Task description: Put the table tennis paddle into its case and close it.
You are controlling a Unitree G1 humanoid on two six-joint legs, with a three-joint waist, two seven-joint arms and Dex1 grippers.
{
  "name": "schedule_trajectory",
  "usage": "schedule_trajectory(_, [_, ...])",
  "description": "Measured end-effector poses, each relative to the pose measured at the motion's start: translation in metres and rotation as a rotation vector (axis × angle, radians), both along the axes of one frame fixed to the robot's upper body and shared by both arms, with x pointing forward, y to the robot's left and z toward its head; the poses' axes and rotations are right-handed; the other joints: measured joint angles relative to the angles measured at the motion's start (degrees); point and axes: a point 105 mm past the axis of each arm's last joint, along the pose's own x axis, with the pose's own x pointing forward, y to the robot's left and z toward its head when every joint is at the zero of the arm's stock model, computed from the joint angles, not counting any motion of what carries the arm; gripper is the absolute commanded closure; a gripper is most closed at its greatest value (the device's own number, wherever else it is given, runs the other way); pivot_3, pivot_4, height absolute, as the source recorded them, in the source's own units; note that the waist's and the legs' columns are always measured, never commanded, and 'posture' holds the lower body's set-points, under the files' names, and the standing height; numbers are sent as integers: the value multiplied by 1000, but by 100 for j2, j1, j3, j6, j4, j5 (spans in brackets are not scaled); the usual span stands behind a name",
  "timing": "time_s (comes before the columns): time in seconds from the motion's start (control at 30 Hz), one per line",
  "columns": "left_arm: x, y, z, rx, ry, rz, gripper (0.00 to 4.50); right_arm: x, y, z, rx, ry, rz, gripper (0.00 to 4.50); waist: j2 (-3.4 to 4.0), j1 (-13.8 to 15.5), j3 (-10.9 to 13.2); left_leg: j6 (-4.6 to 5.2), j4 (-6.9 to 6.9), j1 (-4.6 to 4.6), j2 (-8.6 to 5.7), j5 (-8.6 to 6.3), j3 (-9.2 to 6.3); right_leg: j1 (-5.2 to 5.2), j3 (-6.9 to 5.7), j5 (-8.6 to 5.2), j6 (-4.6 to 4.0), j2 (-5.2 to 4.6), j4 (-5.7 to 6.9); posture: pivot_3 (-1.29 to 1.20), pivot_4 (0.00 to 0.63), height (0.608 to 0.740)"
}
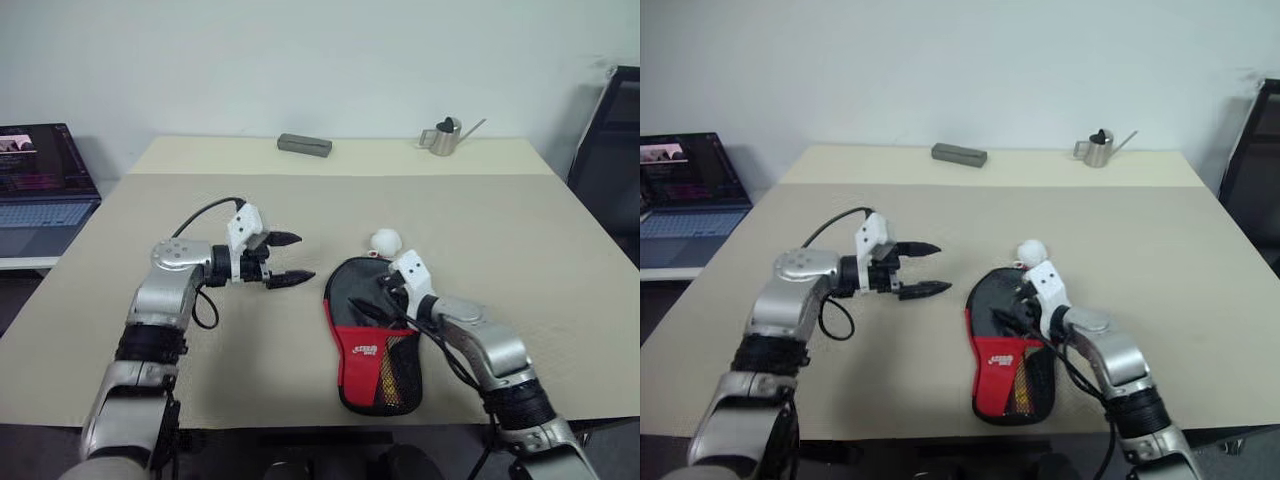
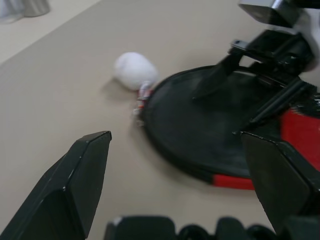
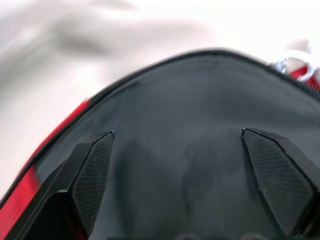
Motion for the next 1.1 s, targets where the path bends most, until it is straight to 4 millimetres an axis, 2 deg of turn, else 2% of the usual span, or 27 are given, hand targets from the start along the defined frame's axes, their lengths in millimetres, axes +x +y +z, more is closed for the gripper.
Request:
schedule_trajectory(0.17, [-9,-28,0,4,-30,-55,41,-24,-24,11,2,58,72,0,23,-10,30,1,-1,-4,-6,0,7,-5,1,-15,24,3,-2,0,150,740])
schedule_trajectory(0.37, [-19,-62,-9,-14,-1,-152,41,-44,-70,53,-43,34,131,0,27,-20,54,4,5,-49,-8,-2,14,-41,-1,-8,13,2,-8,0,150,740])
schedule_trajectory(0.47, [-20,-73,-16,-21,15,-183,41,-48,-85,80,-39,11,152,0,24,-25,56,5,7,-63,-6,-2,29,-55,-4,1,-2,4,-8,0,150,740])
schedule_trajectory(0.63, [-19,-86,-33,0,47,-211,41,-49,-94,101,-61,-39,152,0,16,-8,62,5,8,-80,-8,-2,38,-65,-7,1,-3,3,-9,0,150,740])
schedule_trajectory(0.87, [-15,-100,-52,6,76,-212,41,-39,-99,106,-65,-82,103,0,1,-2,71,4,8,-82,-8,-1,42,-70,-6,2,-3,0,-10,0,150,740])
schedule_trajectory(1.03, [-9,-105,-69,32,78,-175,41,-37,-91,100,-60,-73,121,0,-1,-9,72,5,8,-82,-8,-1,46,-71,-1,2,-3,0,-8,0,150,740])
schedule_trajectory(1.1, [-8,-105,-70,33,70,-174,41,-30,-87,105,-50,-97,117,0,1,-13,71,4,9,-80,-8,-1,49,-73,3,2,-3,0,-4,0,150,740])
